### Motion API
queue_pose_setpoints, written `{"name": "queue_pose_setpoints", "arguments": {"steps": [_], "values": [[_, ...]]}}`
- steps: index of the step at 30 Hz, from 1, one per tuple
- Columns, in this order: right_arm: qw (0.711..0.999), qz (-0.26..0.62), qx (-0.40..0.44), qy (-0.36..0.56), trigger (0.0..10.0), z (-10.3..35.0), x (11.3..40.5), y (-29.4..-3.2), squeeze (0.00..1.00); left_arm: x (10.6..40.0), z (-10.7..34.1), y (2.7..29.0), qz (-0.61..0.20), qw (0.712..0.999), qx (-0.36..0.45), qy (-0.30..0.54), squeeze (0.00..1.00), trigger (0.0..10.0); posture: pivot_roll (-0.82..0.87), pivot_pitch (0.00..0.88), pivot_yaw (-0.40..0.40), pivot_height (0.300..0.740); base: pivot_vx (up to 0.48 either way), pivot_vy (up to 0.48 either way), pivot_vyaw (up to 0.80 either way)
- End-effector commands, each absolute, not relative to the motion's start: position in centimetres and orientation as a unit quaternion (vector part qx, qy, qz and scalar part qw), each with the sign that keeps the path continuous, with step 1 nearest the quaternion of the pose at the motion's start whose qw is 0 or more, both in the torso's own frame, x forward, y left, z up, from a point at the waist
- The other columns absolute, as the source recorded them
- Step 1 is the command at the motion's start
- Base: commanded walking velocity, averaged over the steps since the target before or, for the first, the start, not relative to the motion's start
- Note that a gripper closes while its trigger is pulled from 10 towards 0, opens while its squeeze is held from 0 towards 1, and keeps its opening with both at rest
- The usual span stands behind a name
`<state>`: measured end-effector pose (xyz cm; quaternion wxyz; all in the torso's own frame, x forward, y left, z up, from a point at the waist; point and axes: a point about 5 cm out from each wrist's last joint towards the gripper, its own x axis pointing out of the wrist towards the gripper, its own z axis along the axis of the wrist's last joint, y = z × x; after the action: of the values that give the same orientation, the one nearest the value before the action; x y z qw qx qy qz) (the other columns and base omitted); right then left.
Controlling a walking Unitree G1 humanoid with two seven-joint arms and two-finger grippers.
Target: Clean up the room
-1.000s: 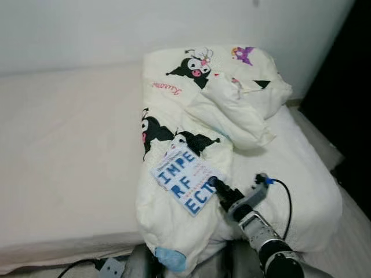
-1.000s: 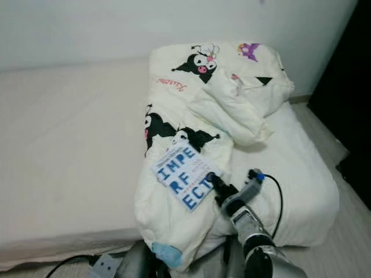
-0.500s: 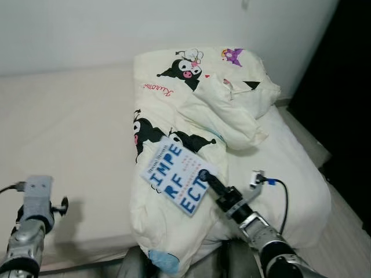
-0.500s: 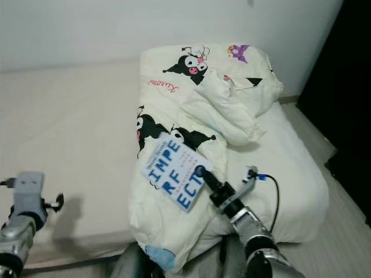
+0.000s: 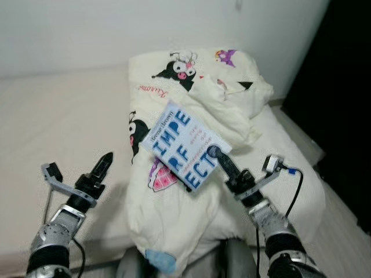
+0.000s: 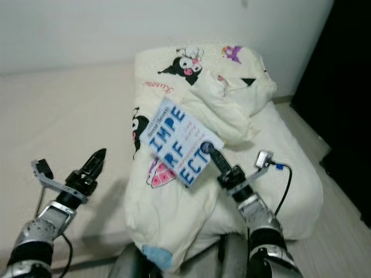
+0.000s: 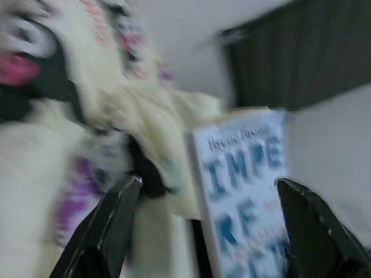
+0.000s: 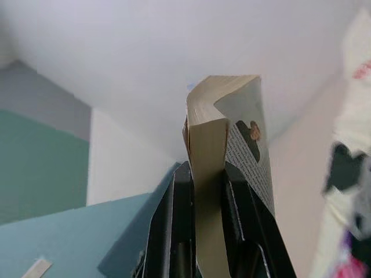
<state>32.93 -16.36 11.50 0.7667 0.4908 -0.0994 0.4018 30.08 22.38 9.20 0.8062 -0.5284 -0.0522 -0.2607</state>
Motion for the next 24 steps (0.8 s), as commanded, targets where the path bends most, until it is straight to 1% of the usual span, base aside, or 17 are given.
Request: {"name": "queue_pose_setpoints", "arguments": {"steps": [1,2,4,6,7,8,10,11,13,16,19,24], "values": [[0.749,0.431,0.487,-0.125,0.0,13.0,33.2,-15.9,0.0,29.5,9.4,22.3,-0.282,0.787,-0.545,-0.067,0.0,10.0,-0.01,0.159,0.014,0.6,0.0,0.0,0.0],[0.749,0.431,0.487,-0.125,0.0,13.0,33.2,-15.9,0.0,29.5,9.4,22.3,-0.282,0.787,-0.545,-0.067,0.0,10.0,-0.01,0.159,0.014,0.6,0.0,0.0,0.0],[0.742,0.46,0.47,-0.128,0.0,14.1,33.2,-15.2,0.0,28.9,10.0,21.8,-0.321,0.755,-0.563,-0.096,0.0,10.0,-0.01,0.155,0.006,0.6,0.0,0.0,0.0],[0.742,0.46,0.47,-0.128,0.0,14.1,33.2,-15.2,0.0,28.9,10.0,21.8,-0.321,0.755,-0.563,-0.096,0.0,10.0,-0.01,0.155,0.006,0.6,0.0,0.0,0.0],[0.735,0.473,0.471,-0.122,0.0,14.3,33.1,-14.5,0.0,28.8,10.1,21.3,-0.334,0.75,-0.563,-0.099,0.0,10.0,-0.01,0.155,0.005,0.6,0.0,0.0,0.0],[0.735,0.473,0.471,-0.122,0.0,14.3,33.1,-14.5,0.0,28.8,10.1,21.3,-0.334,0.75,-0.563,-0.099,0.0,10.0,-0.01,0.155,0.005,0.6,0.0,0.0,0.0],[0.721,0.497,0.47,-0.109,0.0,14.2,32.7,-13.3,0.0,28.8,10.2,20.4,-0.346,0.741,-0.567,-0.1,0.0,10.0,-0.01,0.154,0.005,0.6,0.0,0.0,0.0],[0.721,0.497,0.47,-0.109,0.0,14.2,32.7,-13.3,0.0,28.8,10.2,20.4,-0.346,0.741,-0.567,-0.1,0.0,10.0,-0.01,0.154,0.005,0.6,0.0,0.0,0.0],[0.704,0.519,0.474,-0.102,0.0,14.5,32.2,-12.1,0.0,28.7,10.5,19.4,-0.364,0.731,-0.568,-0.1,0.0,10.0,-0.02,0.153,0.004,0.6,0.0,0.0,0.0],[0.699,0.524,0.476,-0.102,0.0,14.6,32.1,-11.8,0.0,28.7,10.7,19.1,-0.371,0.728,-0.568,-0.1,0.0,10.0,-0.02,0.153,0.004,0.6,0.0,0.0,0.0],[0.684,0.541,0.481,-0.097,0.0,15.0,31.5,-11.1,0.0,28.9,11.2,18.6,-0.374,0.728,-0.565,-0.103,0.0,10.0,-0.03,0.153,0.004,0.6,0.0,0.0,0.0],[0.681,0.545,0.481,-0.092,0.0,15.1,31.3,-10.9,0.0,29.0,11.4,18.6,-0.378,0.73,-0.561,-0.103,0.0,10.0,-0.03,0.152,0.003,0.6,0.0,0.0,0.0]]}}
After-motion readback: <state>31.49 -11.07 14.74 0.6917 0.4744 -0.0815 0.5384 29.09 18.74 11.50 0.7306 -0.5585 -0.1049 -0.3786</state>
